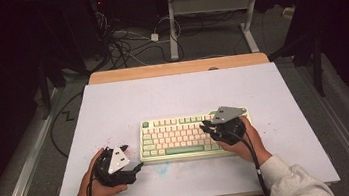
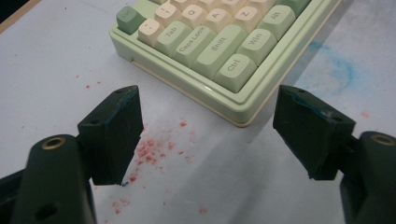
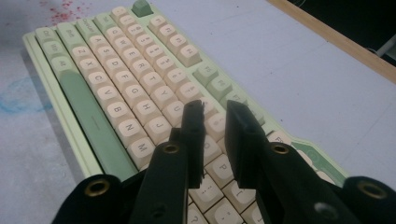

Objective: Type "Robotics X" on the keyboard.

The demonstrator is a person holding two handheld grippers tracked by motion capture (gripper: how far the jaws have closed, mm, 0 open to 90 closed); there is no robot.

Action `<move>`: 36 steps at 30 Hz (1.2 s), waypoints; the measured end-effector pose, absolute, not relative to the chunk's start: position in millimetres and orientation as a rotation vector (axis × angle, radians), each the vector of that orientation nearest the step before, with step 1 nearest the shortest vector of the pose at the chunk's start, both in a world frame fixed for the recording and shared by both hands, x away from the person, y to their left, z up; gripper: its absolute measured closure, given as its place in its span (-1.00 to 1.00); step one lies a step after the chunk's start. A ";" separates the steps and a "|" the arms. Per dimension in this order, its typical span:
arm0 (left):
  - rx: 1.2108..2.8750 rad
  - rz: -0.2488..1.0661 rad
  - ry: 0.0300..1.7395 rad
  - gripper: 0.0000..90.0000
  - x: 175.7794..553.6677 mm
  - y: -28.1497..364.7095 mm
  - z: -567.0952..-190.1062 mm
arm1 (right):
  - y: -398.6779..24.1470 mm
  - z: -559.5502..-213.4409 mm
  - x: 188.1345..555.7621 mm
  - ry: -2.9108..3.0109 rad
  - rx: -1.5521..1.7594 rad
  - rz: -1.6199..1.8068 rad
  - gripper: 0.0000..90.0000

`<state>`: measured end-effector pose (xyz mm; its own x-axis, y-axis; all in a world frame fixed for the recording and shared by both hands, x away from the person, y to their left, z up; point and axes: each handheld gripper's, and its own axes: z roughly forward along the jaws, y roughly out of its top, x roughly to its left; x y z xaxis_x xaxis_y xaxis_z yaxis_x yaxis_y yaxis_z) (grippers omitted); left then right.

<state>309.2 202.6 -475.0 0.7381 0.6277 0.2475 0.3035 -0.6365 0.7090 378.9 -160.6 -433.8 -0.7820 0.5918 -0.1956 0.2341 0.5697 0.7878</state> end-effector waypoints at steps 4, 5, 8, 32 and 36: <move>2.280 0.636 0.699 -0.46 309.5 202.6 -475.1 | -163.4 -430.7 374.5 2.339 0.646 1.112 0.55; 2.280 0.637 0.700 -0.45 309.5 202.6 -475.2 | -164.4 -430.0 373.1 2.331 0.643 1.118 0.50; 2.282 0.637 0.700 -0.45 309.5 203.0 -475.1 | -167.7 -428.4 370.1 2.311 0.635 1.125 0.38; 2.240 0.625 0.701 -0.22 309.2 206.7 -469.5 | -210.2 -434.7 331.7 2.134 0.695 1.158 -0.41; 2.238 0.611 0.695 -0.03 309.3 207.3 -467.8 | -218.6 -437.4 326.2 2.120 0.723 1.154 -0.41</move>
